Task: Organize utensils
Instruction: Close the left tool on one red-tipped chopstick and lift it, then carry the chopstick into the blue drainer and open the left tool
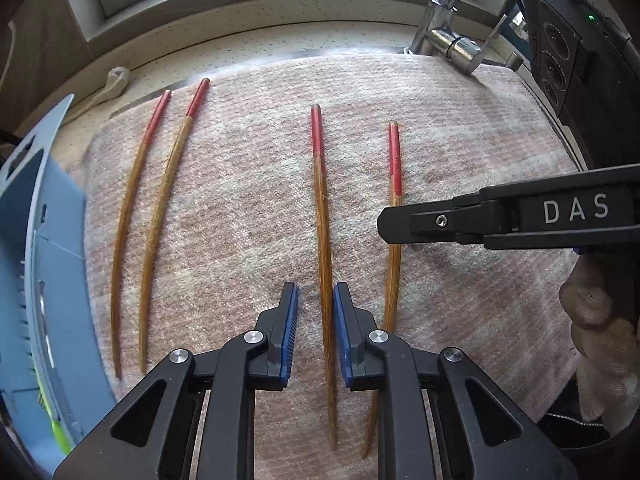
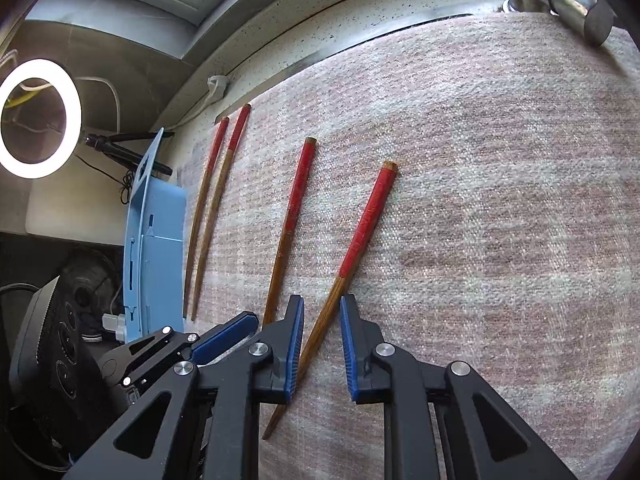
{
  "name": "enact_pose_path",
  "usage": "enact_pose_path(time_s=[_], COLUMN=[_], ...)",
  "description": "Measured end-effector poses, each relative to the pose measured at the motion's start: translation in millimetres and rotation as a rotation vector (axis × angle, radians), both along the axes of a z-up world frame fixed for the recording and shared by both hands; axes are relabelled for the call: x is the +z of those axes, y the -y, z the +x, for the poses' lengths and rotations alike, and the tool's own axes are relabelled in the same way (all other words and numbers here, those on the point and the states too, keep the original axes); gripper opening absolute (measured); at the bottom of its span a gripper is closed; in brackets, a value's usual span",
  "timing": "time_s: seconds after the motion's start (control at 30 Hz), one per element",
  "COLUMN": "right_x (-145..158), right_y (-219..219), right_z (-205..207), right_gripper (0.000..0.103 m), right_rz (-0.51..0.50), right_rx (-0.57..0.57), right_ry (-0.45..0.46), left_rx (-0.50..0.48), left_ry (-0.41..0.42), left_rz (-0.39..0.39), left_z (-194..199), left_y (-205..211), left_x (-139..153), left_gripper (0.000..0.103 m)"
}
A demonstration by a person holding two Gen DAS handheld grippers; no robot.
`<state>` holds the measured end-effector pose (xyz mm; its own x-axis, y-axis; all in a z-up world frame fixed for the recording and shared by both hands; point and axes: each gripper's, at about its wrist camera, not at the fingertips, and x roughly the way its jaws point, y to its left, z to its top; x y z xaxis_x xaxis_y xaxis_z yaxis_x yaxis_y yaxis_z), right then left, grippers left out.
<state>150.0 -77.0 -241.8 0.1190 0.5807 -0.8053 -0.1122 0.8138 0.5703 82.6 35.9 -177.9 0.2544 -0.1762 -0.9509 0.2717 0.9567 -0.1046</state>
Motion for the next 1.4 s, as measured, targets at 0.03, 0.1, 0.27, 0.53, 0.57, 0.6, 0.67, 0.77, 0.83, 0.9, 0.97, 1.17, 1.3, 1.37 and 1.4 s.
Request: enact_pose_path(time_s=[0.03, 0.1, 0.27, 0.53, 0.57, 0.6, 0.67, 0.77, 0.83, 0.9, 0.97, 1.17, 1.3, 1.37, 1.4], right_x=[-1, 0, 3, 8, 6, 5, 5, 6, 4, 3, 4, 5, 16, 28, 34], right_y=[-2, -6, -13, -13, -12, -11, -15, -15, -7, 2, 10, 30, 38, 38, 37], right_z=[0, 1, -1, -2, -1, 0, 1, -1, -1, -3, -6, -18, -19, -18, -18], right_gripper=[0.017, 0.017, 0.012, 0.010, 0.010, 0.010, 0.010, 0.009, 0.007, 0.006, 0.006, 0.006, 0.006, 0.006, 0.006], right_rz=[-0.008, -0.026, -0.083, -0.143, -0.142, -0.136, -0.142, -0.147, -0.109, -0.075, -0.053, 0.022, 0.051, 0.045, 0.044], right_rx=[-0.001, 0.001, 0.013, 0.050, 0.049, 0.036, 0.034, 0.042, 0.013, -0.018, -0.047, -0.114, -0.131, -0.126, -0.123], right_ry=[0.001, 0.011, 0.051, 0.082, 0.075, 0.067, 0.067, 0.086, 0.068, 0.053, 0.055, 0.047, 0.064, 0.102, 0.120], left_rx=[-0.006, -0.014, -0.054, -0.096, -0.096, -0.087, -0.080, -0.070, -0.046, -0.025, -0.008, 0.097, 0.152, 0.159, 0.159], left_ry=[-0.002, 0.002, 0.018, -0.016, -0.017, -0.020, -0.007, 0.000, -0.007, -0.009, 0.001, 0.006, 0.026, 0.050, 0.063], left_rz=[-0.001, -0.001, -0.010, -0.033, -0.036, -0.040, -0.042, -0.051, -0.086, -0.125, -0.145, -0.243, -0.314, -0.322, -0.322], left_z=[3, 11, 28, 26, 24, 27, 28, 32, 31, 25, 18, 1, -4, -6, -7], left_y=[0, 4, 12, -7, -10, -9, -9, -3, -8, -14, -19, -36, -47, -50, -52], left_x=[-1, -3, -7, -6, -5, -6, -5, -6, -5, -3, 1, -2, 6, 16, 21], left_gripper=[0.017, 0.017, 0.017, 0.007, 0.007, 0.007, 0.007, 0.006, 0.006, 0.006, 0.006, 0.005, 0.005, 0.005, 0.005])
